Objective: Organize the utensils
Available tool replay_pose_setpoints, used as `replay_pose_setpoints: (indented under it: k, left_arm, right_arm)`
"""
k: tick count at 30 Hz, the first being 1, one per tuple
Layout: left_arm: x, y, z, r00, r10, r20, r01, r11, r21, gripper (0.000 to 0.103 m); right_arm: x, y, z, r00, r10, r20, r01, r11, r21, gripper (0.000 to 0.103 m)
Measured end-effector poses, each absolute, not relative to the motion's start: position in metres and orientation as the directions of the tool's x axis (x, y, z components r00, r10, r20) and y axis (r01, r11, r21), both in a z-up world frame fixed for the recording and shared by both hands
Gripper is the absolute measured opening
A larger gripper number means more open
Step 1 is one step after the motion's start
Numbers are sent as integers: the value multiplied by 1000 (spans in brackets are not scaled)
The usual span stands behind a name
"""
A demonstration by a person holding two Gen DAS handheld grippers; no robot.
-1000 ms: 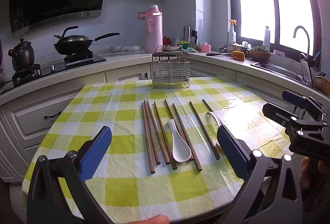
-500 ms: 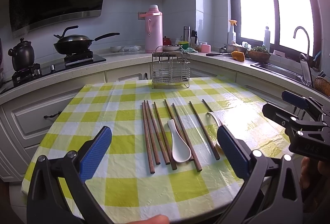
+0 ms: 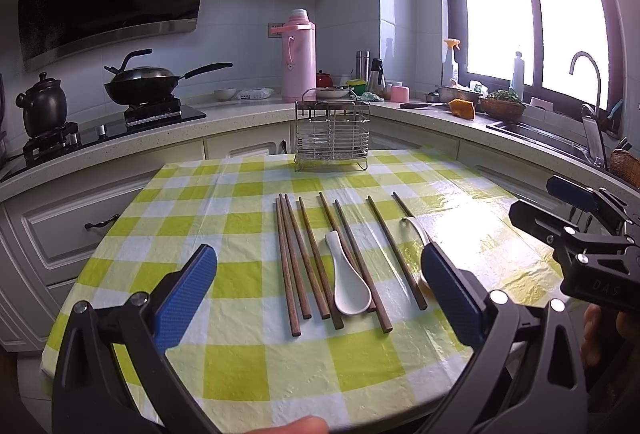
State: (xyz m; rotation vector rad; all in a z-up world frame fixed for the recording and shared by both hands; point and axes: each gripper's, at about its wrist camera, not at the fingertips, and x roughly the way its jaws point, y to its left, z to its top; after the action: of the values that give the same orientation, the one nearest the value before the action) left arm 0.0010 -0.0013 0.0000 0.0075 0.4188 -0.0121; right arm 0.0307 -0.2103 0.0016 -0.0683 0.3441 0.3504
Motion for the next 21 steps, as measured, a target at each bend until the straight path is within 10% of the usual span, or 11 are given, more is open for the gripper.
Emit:
replay_pose_setpoints:
  k: [21]
  left_arm:
    - [1,-1,0,914,-10,-407,13,1000,4,99]
  right_arm:
    - [30,-210,3,883,323,-341,-346,938,-7,85]
